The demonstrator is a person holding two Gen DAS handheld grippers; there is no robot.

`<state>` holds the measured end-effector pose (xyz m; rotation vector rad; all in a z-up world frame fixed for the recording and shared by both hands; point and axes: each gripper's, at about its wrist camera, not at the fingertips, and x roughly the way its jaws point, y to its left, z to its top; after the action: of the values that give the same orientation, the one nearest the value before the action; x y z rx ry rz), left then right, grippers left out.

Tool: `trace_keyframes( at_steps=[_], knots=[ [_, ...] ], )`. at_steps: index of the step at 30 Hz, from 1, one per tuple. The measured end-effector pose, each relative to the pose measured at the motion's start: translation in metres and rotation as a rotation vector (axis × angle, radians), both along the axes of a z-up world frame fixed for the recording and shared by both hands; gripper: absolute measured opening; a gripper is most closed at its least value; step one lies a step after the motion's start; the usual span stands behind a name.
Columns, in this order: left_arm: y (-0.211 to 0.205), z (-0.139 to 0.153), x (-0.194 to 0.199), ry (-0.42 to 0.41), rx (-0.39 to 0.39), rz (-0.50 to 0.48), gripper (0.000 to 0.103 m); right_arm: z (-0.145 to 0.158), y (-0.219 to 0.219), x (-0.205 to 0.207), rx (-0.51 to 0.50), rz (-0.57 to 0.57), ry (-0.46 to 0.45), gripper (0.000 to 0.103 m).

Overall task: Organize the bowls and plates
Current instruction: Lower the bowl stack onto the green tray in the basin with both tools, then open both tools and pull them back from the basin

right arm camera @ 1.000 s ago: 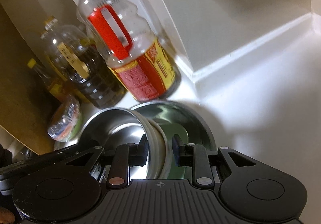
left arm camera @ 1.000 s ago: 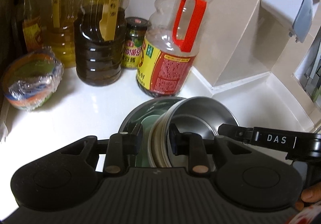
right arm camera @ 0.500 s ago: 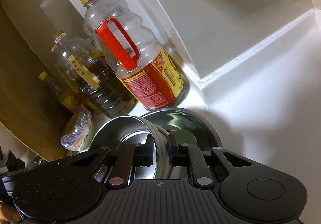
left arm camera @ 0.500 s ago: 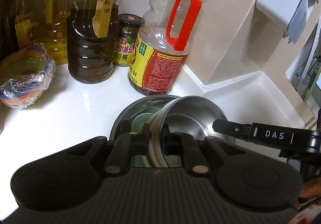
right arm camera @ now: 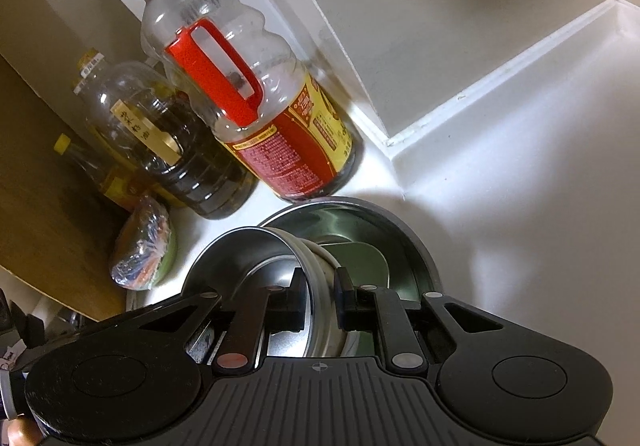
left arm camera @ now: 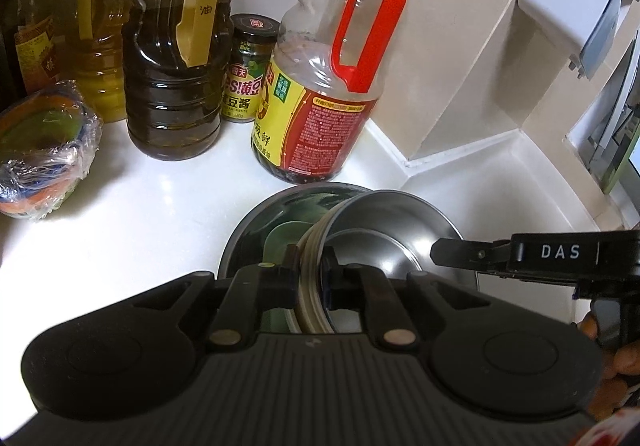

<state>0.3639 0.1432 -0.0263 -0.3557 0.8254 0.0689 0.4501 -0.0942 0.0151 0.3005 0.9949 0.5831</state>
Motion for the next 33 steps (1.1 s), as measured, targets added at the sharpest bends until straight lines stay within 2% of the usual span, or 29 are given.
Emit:
trace_keyframes(
  at_steps=[6,14,22,26,27,29,30,31,33],
  knots=[
    [-0.001,0.001,0.001,-0.001,0.008,-0.015,0.010,-0.002,-0.003,0.009,0.015,-0.002,0.051,0.014],
    [0.001,0.000,0.002,-0.002,0.003,-0.034,0.011,-0.002,-0.003,0.012,0.017,-0.009,0.062,0.014],
    [0.002,-0.001,0.001,-0.005,-0.005,-0.051,0.011,-0.001,0.000,0.005,0.005,-0.018,0.033,0.014],
    [0.001,0.006,-0.003,-0.039,0.031,-0.041,0.015,0.001,0.000,-0.002,0.011,-0.022,-0.013,0.016],
    [0.001,0.009,-0.005,-0.052,0.037,-0.040,0.017,0.003,-0.001,-0.004,0.015,-0.028,-0.030,0.018],
    [0.000,0.016,-0.011,-0.082,0.053,-0.038,0.020,0.009,-0.006,-0.012,0.032,-0.047,-0.076,0.035],
    [-0.002,0.021,-0.015,-0.100,0.066,-0.036,0.020,0.012,-0.009,-0.016,0.043,-0.056,-0.099,0.051],
    [-0.003,0.024,-0.019,-0.115,0.073,-0.036,0.020,0.016,-0.014,-0.022,0.057,-0.067,-0.126,0.060],
    [-0.007,0.032,-0.030,-0.140,0.078,-0.038,0.025,0.022,-0.022,-0.033,0.085,-0.084,-0.168,0.062]
  ],
)
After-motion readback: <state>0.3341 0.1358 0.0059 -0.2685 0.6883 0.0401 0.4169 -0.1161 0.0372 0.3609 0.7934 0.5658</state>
